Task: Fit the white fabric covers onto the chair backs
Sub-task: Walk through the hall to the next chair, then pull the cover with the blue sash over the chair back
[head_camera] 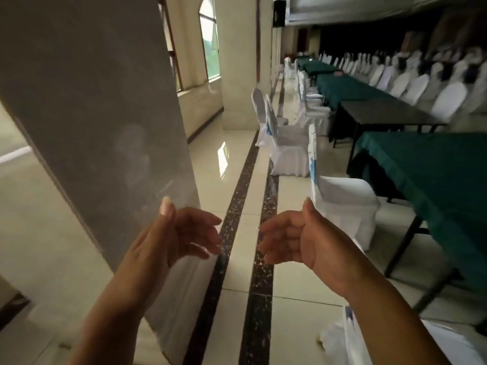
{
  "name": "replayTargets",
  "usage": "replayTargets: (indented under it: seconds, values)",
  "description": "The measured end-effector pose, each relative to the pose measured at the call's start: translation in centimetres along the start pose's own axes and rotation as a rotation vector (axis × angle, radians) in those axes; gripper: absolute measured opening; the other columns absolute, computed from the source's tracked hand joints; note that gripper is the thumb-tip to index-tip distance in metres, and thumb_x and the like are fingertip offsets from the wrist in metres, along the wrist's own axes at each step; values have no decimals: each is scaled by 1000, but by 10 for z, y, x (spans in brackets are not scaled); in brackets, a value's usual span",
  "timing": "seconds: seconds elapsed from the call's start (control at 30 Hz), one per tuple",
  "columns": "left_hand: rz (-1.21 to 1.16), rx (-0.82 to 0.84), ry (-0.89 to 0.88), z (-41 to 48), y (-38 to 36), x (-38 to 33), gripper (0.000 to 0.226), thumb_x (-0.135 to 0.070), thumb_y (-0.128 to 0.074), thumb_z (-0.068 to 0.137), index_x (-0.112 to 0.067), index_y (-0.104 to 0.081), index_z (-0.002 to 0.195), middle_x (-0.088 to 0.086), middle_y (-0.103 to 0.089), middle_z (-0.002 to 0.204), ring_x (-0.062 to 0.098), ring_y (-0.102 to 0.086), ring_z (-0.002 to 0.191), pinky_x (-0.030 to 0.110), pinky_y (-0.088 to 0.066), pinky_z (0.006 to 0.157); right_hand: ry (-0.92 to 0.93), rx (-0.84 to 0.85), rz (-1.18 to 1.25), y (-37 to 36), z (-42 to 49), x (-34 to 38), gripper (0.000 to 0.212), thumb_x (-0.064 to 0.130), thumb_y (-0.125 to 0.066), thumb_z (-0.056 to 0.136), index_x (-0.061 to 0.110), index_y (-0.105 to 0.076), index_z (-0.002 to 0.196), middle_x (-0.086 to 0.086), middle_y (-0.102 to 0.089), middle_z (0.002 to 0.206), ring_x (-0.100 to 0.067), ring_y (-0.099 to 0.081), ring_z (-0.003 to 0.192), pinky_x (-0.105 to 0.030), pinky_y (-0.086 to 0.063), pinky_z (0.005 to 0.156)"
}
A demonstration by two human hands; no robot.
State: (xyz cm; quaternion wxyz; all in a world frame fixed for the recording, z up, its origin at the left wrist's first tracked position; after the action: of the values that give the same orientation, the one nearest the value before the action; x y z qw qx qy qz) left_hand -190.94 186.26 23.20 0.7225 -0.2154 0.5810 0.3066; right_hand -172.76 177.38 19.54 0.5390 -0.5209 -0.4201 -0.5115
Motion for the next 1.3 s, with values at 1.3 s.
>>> replayTargets:
  seconds: [1.3]
  values:
    - [191, 1465, 44, 248, -399, 247, 58, -73, -39, 80, -28, -76, 84, 9, -76, 83, 27, -72, 79, 53, -57, 81, -495, -1855, 17, 191, -200, -160, 52, 57, -37, 98, 20, -73, 90, -3, -79, 83, -20, -75, 77, -38, -60, 82]
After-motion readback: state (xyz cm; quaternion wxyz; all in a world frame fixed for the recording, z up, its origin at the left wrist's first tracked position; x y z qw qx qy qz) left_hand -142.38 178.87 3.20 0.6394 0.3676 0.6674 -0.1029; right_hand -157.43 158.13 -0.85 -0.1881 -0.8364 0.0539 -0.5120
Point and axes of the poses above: each hand's wrist, its own z-axis towards the middle knuckle, its own y-axis out of the back of the hand, x = y × z, the point moved 9 cm from there along z, towards the middle knuckle
